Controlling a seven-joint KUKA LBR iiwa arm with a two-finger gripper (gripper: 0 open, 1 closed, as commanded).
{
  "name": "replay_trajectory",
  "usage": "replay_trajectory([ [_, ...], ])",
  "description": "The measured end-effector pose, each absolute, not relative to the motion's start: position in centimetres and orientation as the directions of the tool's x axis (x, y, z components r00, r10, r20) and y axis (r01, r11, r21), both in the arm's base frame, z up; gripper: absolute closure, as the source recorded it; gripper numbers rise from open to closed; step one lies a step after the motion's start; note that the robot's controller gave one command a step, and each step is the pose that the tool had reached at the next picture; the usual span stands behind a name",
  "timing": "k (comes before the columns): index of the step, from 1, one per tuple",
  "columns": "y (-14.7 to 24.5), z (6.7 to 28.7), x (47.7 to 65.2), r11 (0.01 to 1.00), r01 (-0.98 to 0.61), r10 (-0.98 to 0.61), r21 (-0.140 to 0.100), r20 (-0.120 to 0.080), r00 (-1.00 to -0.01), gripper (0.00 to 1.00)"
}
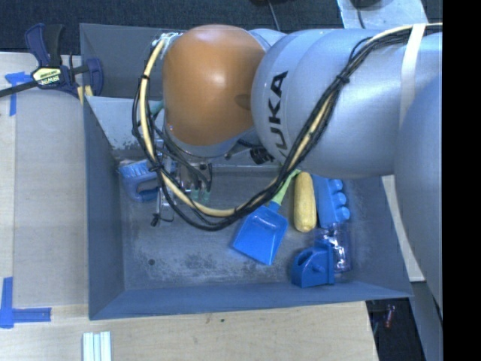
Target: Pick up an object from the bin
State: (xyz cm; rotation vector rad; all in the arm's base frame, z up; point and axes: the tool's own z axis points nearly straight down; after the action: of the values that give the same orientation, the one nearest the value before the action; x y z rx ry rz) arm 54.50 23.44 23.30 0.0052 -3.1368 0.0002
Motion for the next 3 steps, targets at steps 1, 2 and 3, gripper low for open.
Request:
replay_trajectory([
  [1, 23.3, 23.7, 54.7, 1.0, 0.001, 0.001, 0.002, -0.003, -1.0, 0.0],
  [2, 22.0, 9.6, 61.9, 1.0, -0.012, -0.012, 0.008, -0.015, -1.0, 0.0],
  [3, 21.1, 16.6, 62.6, 0.998, 0.054, 0.054, 0.01, -0.019, -0.998, 0.0],
])
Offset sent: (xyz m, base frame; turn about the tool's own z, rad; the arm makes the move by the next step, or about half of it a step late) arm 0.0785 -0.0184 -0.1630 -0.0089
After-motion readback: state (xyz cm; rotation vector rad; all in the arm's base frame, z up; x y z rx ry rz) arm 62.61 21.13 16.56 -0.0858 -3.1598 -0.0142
